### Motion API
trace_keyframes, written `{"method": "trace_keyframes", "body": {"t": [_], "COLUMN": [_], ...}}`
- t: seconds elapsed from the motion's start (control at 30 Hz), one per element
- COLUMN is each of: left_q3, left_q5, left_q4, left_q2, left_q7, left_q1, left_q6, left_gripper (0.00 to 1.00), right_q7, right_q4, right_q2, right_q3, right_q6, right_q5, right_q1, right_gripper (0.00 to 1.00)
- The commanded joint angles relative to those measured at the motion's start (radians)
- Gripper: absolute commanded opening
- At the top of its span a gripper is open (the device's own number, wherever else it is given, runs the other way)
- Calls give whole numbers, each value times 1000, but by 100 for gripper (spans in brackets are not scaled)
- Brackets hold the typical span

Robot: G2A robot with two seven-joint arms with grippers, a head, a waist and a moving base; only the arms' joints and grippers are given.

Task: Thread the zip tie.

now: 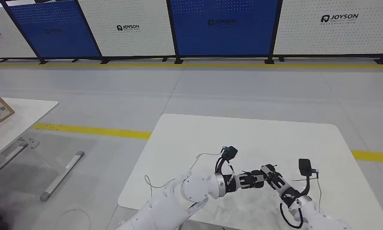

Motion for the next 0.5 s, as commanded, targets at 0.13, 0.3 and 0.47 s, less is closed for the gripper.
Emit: {"method": "trace_keyframes", "body": {"t": [0.13, 0.3, 0.47], "left_q3": [-13, -19, -28], "left_q5": [10, 18, 4], "left_q4": [-3, -9, -17], "left_q2": [3, 6, 9], "left_q7": [29, 36, 25], "left_q1": [8, 18, 26], "left_q6": [0, 5, -2], "left_gripper": [0, 0, 0], "right_q7": [-5, -7, -10], "right_q4": [4, 7, 11], "right_q2": [-2, -3, -5], "right_q3": [5, 7, 13], "right_q6": [-8, -11, -23], "right_q5": [7, 14, 28], "right_q1": [-3, -4, -5], "right_gripper": [0, 0, 0]}}
